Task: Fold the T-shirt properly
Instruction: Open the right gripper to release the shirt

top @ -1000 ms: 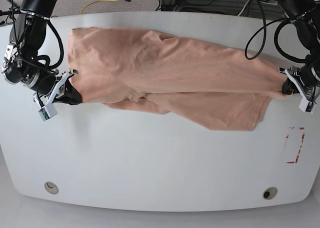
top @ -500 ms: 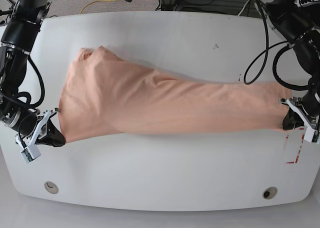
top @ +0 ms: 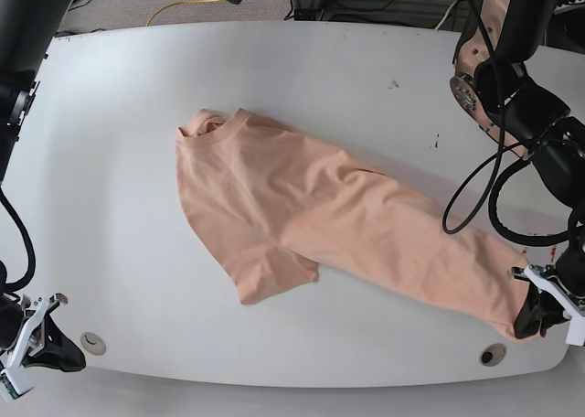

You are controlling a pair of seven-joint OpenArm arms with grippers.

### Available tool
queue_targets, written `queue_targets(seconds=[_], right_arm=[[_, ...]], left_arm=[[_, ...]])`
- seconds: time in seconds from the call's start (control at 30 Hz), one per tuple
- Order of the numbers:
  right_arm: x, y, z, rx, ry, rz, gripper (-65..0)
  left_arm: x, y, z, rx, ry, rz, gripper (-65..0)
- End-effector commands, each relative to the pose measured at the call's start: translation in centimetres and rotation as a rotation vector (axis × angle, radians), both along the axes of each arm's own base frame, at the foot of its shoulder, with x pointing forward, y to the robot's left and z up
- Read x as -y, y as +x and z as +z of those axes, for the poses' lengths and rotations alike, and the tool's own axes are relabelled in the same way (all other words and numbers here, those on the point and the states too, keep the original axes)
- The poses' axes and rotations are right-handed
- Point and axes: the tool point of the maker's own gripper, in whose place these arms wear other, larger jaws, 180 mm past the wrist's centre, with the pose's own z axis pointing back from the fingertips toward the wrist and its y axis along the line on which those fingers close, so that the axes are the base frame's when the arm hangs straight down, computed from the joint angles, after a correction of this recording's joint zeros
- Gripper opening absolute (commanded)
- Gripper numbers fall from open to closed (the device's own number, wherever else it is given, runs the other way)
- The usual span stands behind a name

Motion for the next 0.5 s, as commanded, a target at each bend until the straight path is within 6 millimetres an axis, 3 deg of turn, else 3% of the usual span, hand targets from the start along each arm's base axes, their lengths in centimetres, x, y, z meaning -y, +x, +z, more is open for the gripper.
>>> queue_targets(seconds=[0.0, 0.2, 0.3, 0.47], right_arm=[[1.3, -0.3, 0.8, 0.011, 0.000, -0.029, -63.7], [-0.1, -0.9, -5.5, -0.122, 0.071, -0.012, -59.0], [0.2, -2.1, -9.2, -0.186, 0.146, -0.045, -51.5], [-0.3, -3.4, -14.8, -0.304, 0.305, -0.143, -19.5]], left_arm=[[-1.0, -0.3, 0.4, 0.008, 0.029, 0.022, -65.0], [-1.2, -1.4, -2.9, -0.070, 0.041, 0.020, -65.0], [-1.4, -2.5, -5.5, -0.135, 0.046, 0.023, -65.0], [-3.0, -4.5, -8.5, -0.230, 0.092, 0.044, -65.0]])
